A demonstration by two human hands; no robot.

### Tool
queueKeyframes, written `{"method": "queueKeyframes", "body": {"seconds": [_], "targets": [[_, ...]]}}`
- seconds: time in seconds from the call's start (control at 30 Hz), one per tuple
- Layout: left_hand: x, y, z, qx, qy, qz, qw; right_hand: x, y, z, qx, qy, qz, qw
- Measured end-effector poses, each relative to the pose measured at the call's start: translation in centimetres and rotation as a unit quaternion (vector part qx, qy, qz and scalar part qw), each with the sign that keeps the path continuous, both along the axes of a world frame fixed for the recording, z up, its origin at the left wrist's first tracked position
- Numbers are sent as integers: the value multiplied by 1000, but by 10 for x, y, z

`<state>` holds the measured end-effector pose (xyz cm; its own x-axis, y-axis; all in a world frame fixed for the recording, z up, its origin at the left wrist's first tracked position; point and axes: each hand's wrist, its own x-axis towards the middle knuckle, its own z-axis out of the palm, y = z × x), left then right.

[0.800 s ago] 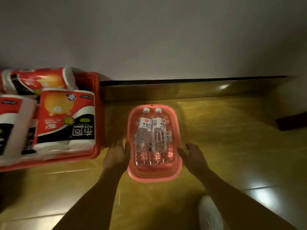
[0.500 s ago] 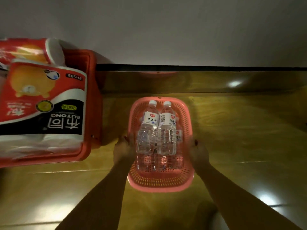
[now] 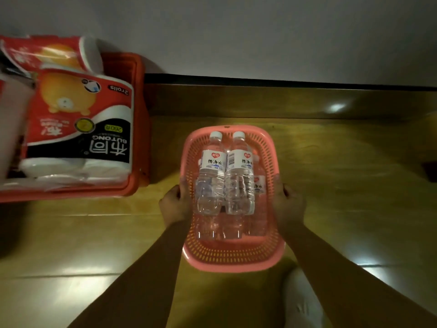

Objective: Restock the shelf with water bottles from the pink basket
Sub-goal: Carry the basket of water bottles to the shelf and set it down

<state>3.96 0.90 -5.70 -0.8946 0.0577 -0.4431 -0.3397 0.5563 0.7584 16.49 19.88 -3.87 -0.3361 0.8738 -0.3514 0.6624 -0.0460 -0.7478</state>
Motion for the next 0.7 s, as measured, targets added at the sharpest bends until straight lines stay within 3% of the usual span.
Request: {"method": "queueKeyframes", "body": {"seconds": [0.4,0.7], "targets": [[75,-60,288,29,-42,56,997,77,-57,301,-42,-57,-12,997],[105,-109,504,58,-17,118,991,90,-100,502,-38,4,16,999]]}}
